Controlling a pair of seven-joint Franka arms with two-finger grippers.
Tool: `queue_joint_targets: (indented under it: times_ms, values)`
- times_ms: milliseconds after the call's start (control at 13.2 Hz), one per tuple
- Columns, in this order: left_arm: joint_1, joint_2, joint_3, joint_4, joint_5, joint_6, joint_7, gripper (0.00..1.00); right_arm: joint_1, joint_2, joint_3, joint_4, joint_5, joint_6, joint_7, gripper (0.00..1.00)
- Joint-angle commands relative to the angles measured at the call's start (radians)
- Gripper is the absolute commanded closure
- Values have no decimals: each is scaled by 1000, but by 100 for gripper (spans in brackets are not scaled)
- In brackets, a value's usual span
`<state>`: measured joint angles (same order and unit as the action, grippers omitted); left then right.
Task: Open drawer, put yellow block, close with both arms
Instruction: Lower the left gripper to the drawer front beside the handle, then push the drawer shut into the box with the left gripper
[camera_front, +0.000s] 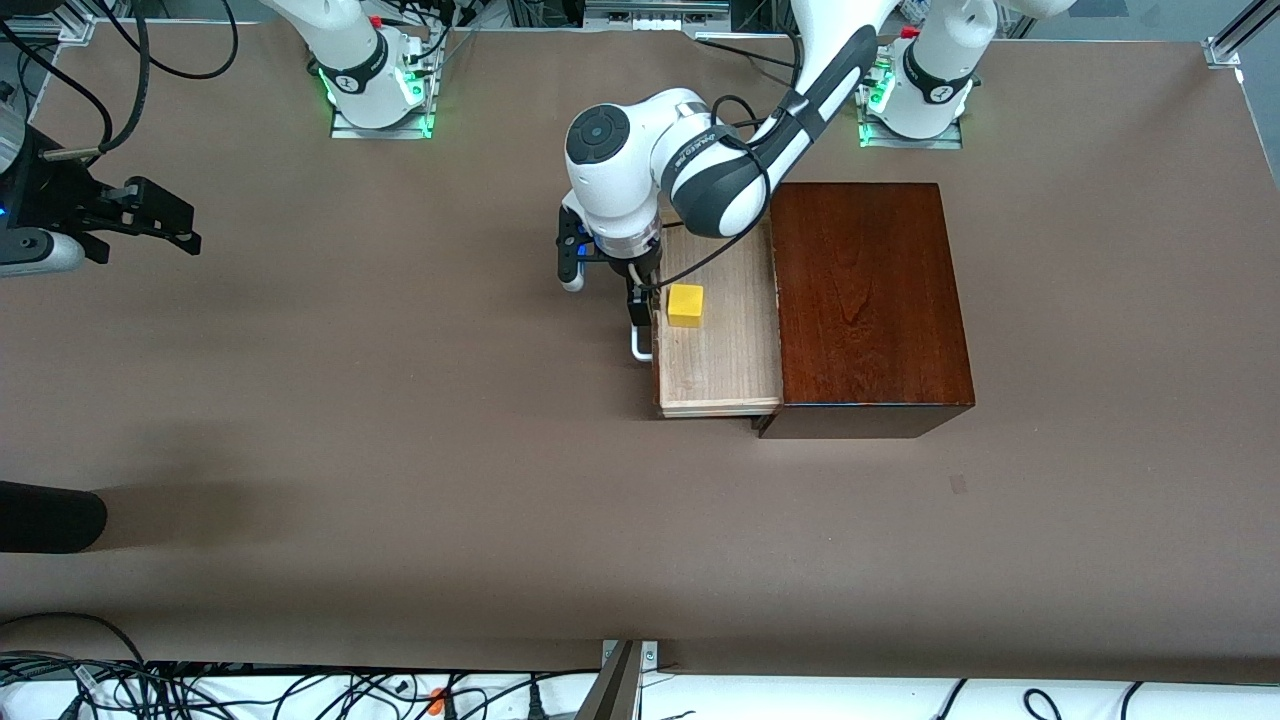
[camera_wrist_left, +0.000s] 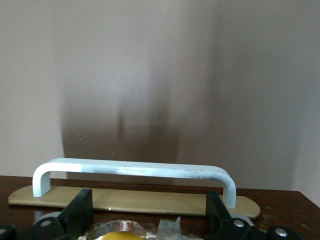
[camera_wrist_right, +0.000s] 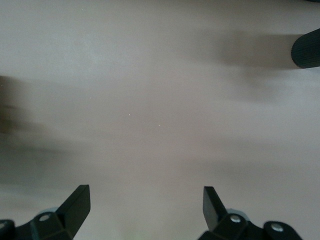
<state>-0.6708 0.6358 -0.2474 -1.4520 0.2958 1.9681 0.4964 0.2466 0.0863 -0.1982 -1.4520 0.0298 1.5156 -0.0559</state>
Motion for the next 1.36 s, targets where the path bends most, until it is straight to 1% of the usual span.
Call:
queue_joint_targets:
  times_ms: [0,152,379,606,833,1061,1288]
  values:
    - [7,-34,11,-2,54,-110,11,0,-7,-3,6,5,-4,2,10,0]
    - [7,-35,11,-5,78,-153,-4,0,-10,-3,6,5,-4,0,7,0]
    - [11,-36,17,-18,98,-184,-32,0,-10,-2,6,5,-4,0,7,0]
    - [17,-38,54,-22,106,-224,-35,0,-10,-3,6,5,-4,0,5,0]
    - [17,-53,62,-34,129,-254,-38,0,-10,-3,5,5,-4,-2,4,0]
    - [62,-71,62,-42,134,-276,-38,0,-12,-2,5,5,-4,-2,2,0]
    - [72,-77,63,-51,134,-296,-38,0,-15,-2,5,5,-4,0,2,0]
